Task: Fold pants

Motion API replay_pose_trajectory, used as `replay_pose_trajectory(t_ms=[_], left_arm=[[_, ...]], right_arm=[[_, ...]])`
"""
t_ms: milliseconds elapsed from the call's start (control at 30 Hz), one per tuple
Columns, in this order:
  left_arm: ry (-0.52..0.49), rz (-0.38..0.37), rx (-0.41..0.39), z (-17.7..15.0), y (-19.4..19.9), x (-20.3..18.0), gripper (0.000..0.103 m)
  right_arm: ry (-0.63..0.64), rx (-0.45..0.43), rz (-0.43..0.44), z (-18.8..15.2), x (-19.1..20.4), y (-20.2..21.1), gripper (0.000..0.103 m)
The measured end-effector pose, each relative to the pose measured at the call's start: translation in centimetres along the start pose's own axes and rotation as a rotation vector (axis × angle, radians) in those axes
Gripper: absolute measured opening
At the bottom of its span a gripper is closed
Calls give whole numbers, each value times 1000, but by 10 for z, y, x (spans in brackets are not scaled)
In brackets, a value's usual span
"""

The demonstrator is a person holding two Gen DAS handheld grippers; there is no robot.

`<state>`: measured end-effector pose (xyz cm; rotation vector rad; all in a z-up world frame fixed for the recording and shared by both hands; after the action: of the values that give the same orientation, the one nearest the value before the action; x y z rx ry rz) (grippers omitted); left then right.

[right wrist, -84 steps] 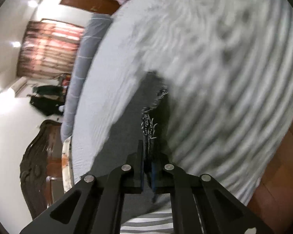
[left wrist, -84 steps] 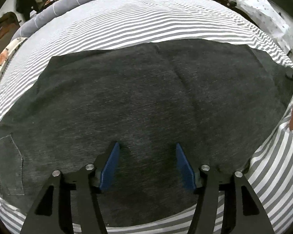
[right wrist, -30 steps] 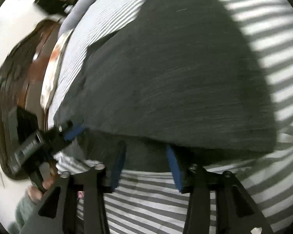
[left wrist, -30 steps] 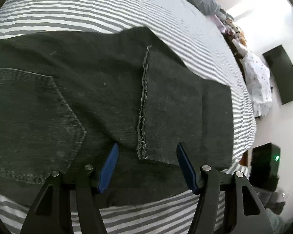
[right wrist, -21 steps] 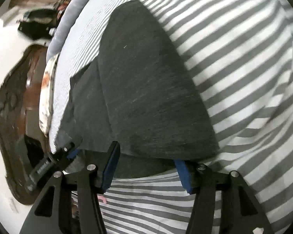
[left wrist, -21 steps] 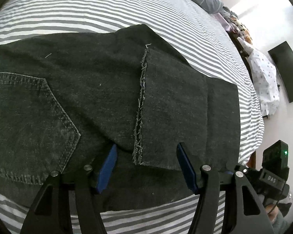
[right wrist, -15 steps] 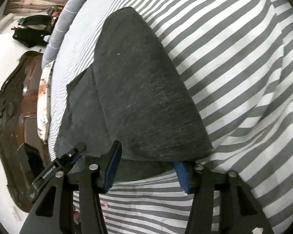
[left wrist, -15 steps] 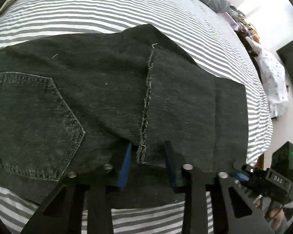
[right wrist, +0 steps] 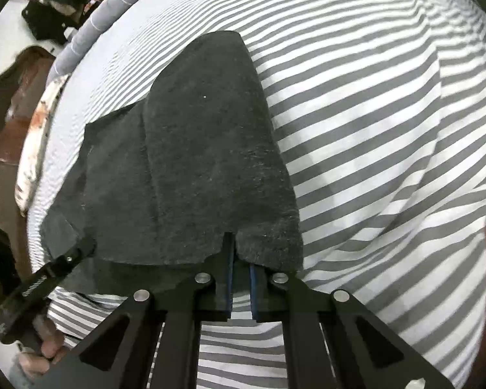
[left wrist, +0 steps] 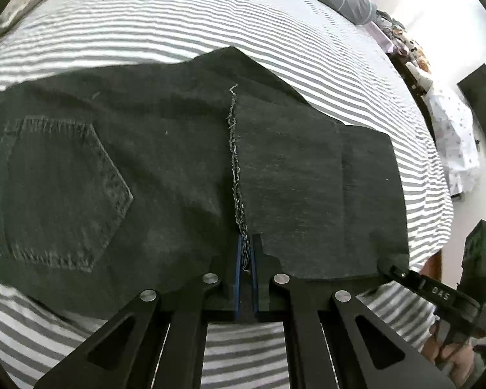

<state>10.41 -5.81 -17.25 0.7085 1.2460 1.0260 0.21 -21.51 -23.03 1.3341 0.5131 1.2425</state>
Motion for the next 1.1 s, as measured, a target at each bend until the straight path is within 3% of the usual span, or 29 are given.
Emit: replay_pose_trajectory(t_ms=[333,667,867,1000,1100], left_arm=[[-33,50,14,-15,-19,4,6],[-109,119,-10,-20,-28,-11,11],[-124,135,-22,-19,-24,-16,14],[-159,147,-99,-22,-7,-22,14],[-165,111,-181,-22,10,-24,15]], right_arm=[[63,62,-89,-2,2,-16,9],[62,69,-82,0,4,-19,12],[80,84,-50,1,6,-9,27],[100,92,-43,-6,14,5,31],[142,98,-19,-11,24,21,31]])
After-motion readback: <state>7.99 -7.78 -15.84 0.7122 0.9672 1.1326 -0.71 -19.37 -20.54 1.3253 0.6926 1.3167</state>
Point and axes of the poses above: each gripper's, at about its wrist camera, not at the fingertips, and y roughly against the way its jaws point, x to its left, z to its top, the point moved 2 cm from there along -y, roughly the way its jaws point, and after that the axes turned 10 degrees about y, right-handed, at the moved point
